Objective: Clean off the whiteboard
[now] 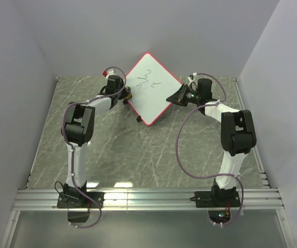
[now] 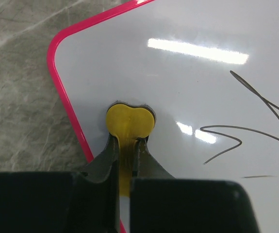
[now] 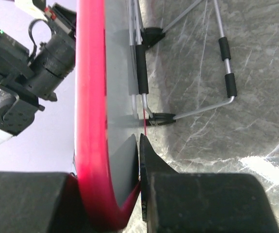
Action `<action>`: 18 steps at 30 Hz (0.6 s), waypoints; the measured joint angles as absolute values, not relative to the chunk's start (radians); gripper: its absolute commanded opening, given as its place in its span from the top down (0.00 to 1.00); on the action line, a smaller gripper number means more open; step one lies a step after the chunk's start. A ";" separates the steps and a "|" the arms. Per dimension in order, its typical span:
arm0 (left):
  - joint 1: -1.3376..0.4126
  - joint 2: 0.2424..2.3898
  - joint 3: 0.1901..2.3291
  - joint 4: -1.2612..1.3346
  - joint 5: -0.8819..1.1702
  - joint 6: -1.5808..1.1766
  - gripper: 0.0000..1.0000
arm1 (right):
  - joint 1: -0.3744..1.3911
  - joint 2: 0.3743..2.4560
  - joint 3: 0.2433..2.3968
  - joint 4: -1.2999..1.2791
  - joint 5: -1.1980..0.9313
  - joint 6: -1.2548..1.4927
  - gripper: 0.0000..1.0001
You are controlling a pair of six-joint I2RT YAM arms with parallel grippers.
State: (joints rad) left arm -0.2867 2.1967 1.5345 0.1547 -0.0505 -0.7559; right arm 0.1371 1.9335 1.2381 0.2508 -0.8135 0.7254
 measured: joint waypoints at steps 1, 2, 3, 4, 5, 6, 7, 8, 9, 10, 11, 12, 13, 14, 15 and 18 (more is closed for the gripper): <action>-0.289 2.204 1.553 0.144 -0.049 -0.744 1.00 | 0.137 1.934 1.238 0.251 -0.813 0.725 1.00; -0.292 2.214 1.576 0.134 -0.049 -0.733 1.00 | 0.137 1.934 1.238 0.250 -0.814 0.726 1.00; -0.298 2.223 1.597 0.124 -0.049 -0.720 1.00 | 0.137 1.934 1.238 0.250 -0.814 0.727 1.00; -0.305 2.234 1.622 0.111 -0.047 -0.711 1.00 | 0.137 1.934 1.238 0.250 -0.813 0.727 1.00; -0.315 2.244 1.650 0.096 -0.046 -0.698 1.00 | 0.137 1.934 1.238 0.250 -0.814 0.727 1.00; -0.326 2.252 1.674 0.083 -0.043 -0.690 1.00 | 0.137 1.934 1.237 0.250 -0.813 0.726 1.00; -0.340 2.258 1.699 0.074 -0.038 -0.680 1.00 | 0.137 1.934 1.236 0.250 -0.811 0.725 1.00; -0.358 2.262 1.723 0.061 -0.033 -0.672 1.00 | 0.137 1.934 1.236 0.250 -0.810 0.724 1.00; -0.376 2.262 1.744 0.053 -0.024 -0.665 1.00 | 0.137 1.934 1.236 0.251 -0.809 0.723 1.00; -0.393 2.262 1.766 0.041 -0.015 -0.661 1.00 | 0.137 1.934 1.236 0.251 -0.808 0.723 1.00; -0.411 2.262 1.789 0.035 -0.001 -0.656 1.00 | 0.137 1.934 1.236 0.250 -0.808 0.724 1.00; -0.429 2.263 1.809 0.033 0.014 -0.654 1.00 | 0.137 1.934 1.236 0.250 -0.807 0.725 1.00; -0.450 2.263 1.831 0.031 0.036 -0.649 1.00 | 0.137 1.934 1.236 0.250 -0.807 0.726 1.00; -0.467 2.265 1.848 0.030 0.052 -0.647 1.00 | 0.138 1.934 1.236 0.248 -0.805 0.726 1.00; -0.488 2.267 1.869 0.027 0.072 -0.646 1.00 | 0.138 1.934 1.235 0.247 -0.804 0.726 1.00; -0.527 2.276 1.924 0.016 0.126 -0.643 1.00 | 0.138 1.934 1.229 0.251 -0.802 0.727 1.00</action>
State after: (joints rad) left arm -0.5274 2.2765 1.9244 0.0162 0.1265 -0.6426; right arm 0.1375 1.9335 1.2289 0.2512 -0.8017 0.7273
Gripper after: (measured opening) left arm 0.079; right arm 0.135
